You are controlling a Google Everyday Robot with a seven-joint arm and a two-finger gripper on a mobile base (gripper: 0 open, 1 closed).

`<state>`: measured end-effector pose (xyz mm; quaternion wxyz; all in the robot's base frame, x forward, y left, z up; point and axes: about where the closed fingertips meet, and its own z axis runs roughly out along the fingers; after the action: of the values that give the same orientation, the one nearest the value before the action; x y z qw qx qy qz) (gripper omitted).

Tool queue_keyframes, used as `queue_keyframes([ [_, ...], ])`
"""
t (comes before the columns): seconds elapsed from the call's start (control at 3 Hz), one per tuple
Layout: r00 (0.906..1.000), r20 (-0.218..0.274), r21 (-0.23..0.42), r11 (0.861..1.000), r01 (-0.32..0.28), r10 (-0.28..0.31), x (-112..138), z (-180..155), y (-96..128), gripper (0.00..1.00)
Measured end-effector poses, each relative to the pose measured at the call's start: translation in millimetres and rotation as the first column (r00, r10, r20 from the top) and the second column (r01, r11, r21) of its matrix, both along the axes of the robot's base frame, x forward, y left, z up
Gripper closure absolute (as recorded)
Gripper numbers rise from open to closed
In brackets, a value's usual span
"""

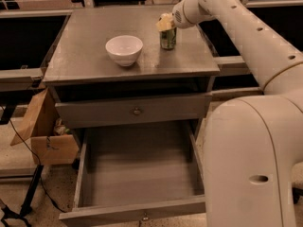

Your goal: Pick green can from middle drawer and place on counter

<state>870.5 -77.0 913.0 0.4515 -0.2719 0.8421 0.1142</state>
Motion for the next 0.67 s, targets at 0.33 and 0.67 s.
queue_keyframes([
  [0.33, 1.0000, 0.000, 0.000, 1.000, 0.000, 0.000, 0.0, 0.2, 0.1, 0.13],
  [0.67, 1.0000, 0.000, 0.000, 1.000, 0.000, 0.000, 0.0, 0.2, 0.1, 0.00],
])
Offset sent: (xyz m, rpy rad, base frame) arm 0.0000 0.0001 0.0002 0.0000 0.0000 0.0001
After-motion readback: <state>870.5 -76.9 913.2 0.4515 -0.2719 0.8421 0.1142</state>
